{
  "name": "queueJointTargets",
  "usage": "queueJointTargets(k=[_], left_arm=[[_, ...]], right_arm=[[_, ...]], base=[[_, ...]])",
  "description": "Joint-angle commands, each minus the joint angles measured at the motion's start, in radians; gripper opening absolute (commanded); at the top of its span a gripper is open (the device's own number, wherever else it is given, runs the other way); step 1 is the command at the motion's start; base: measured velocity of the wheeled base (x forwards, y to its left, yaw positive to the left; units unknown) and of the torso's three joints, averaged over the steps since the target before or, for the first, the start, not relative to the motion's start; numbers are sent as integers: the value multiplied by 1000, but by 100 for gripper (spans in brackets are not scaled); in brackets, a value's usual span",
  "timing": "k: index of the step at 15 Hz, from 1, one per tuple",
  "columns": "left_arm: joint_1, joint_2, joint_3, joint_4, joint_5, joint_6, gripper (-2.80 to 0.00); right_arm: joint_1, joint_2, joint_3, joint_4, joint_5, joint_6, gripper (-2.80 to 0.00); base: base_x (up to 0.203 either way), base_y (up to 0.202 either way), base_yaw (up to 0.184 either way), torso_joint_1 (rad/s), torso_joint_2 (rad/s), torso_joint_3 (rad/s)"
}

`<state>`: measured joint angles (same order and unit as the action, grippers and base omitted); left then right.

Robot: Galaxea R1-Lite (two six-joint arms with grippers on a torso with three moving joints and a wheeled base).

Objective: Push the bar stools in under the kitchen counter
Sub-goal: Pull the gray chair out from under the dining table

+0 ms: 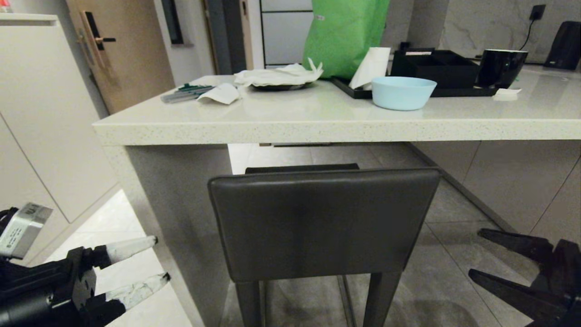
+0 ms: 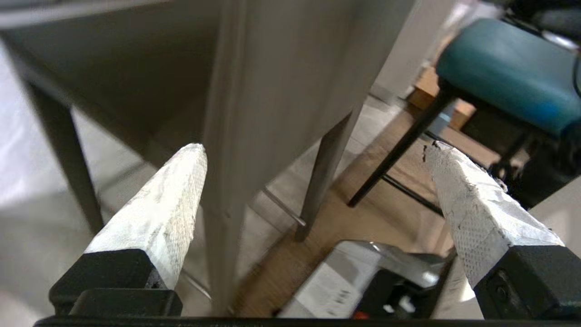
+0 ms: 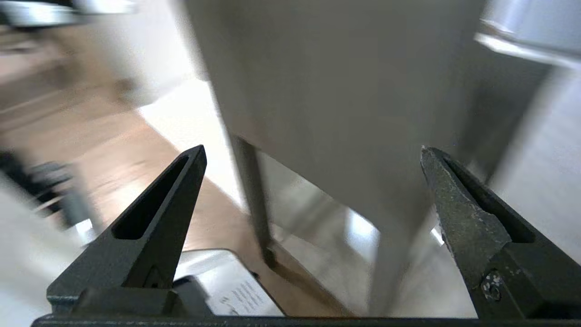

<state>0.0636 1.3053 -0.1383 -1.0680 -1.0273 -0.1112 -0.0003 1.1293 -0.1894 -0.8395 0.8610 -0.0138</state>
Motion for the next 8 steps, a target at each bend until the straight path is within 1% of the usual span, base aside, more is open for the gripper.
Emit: queueJointTargets(k=[1,2,4,6,8], left_arm=[[47,231,15,-238,-76,2,0],[48,281,5,-298,-102,5,0],[39,349,-32,-341,-121,9,0],[23,408,-80,-350,-87,12,0],[-2,463,-126,-351,-72,13,0]], right_arm=[[-30,111,-4,-60,134,0,0],[-50,149,-35,-71,168,-1,0],[-70,212,-98,-78,186,-5,0],[-85,273,-138,-81,189,-11,0],[-93,339,-169,-82,190,-30,0]], base=[[0,0,0,0,0,0],[0,0,0,0,0,0],[0,0,0,0,0,0],[0,0,0,0,0,0],[0,0,0,0,0,0]])
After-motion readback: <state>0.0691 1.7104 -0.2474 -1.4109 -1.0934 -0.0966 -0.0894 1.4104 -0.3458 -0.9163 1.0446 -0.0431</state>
